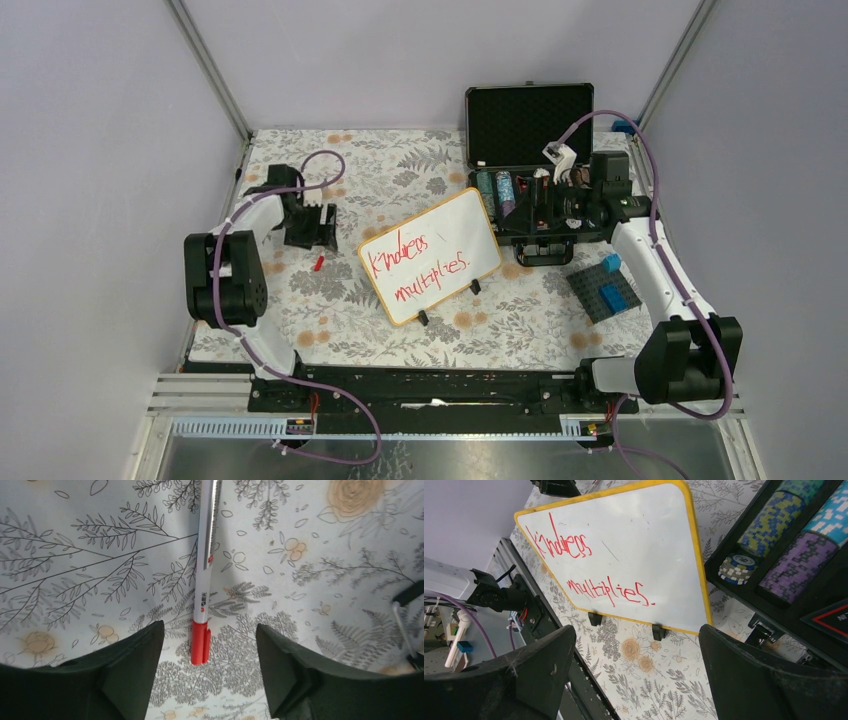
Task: Write a sentence on the whiteboard
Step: Put down the whiteboard marker at the center of the board, then reset both arms
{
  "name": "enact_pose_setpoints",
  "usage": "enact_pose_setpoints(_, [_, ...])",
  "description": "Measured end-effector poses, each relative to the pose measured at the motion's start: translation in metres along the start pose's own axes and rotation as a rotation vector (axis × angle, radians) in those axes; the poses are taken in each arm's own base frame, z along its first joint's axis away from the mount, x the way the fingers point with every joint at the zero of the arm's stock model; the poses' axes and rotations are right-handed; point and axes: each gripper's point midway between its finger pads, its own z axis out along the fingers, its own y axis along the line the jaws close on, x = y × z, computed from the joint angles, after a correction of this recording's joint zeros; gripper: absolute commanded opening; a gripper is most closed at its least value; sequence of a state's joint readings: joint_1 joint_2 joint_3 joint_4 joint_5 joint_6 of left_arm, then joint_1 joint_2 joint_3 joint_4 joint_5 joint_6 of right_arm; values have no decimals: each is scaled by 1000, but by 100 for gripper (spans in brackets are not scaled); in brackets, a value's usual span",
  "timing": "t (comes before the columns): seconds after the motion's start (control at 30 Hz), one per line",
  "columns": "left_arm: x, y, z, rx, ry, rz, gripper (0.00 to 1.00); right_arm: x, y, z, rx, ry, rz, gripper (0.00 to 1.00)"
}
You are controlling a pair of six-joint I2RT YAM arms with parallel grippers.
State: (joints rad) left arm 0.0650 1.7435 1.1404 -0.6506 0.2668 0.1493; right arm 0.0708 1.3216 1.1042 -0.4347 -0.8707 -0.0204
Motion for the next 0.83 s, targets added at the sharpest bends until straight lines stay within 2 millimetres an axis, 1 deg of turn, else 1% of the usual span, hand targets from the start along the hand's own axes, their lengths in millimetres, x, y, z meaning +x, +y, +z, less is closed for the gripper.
enact_pose_setpoints(0.03, [-6,-2,-5,8,-14,2,87,-2,-1,-1,4,-2,1,100])
enact_pose_setpoints(0.07, [-17,-5,-13,15,-41,10,93,-4,-2,-1,10,-7,-2,100])
enact_pose_setpoints(0.13, [-37,-9,-28,24,-99,27,98,-14,-5,-5,23,-26,-6,100])
enact_pose_setpoints(0.23, [-67,-15,-57,37,-198,47,99,-33,-16,-15,58,-71,-9,100])
enact_pose_setpoints(0.33, [-98,-18,-90,55,-303,57,99,-54,-34,-33,109,-129,-3,100])
enact_pose_setpoints(0.4, [-117,-14,-113,64,-374,52,99,-67,-47,-47,145,-166,2,100])
enact_pose_setpoints(0.47, [-129,-6,-134,64,-436,37,99,-78,-59,-62,180,-201,2,100])
enact_pose_setpoints(0.57, [-134,12,-159,57,-501,-2,99,-91,-78,-86,235,-251,2,100])
enact_pose_setpoints(0.6, [-134,18,-164,55,-513,-16,99,-93,-85,-94,252,-263,3,100])
enact_pose_setpoints(0.73, [-129,45,-176,47,-539,-88,99,-96,-112,-120,322,-294,22,100])
enact_pose_setpoints(0.83, [-125,61,-182,41,-555,-132,99,-92,-132,-131,357,-299,47,100])
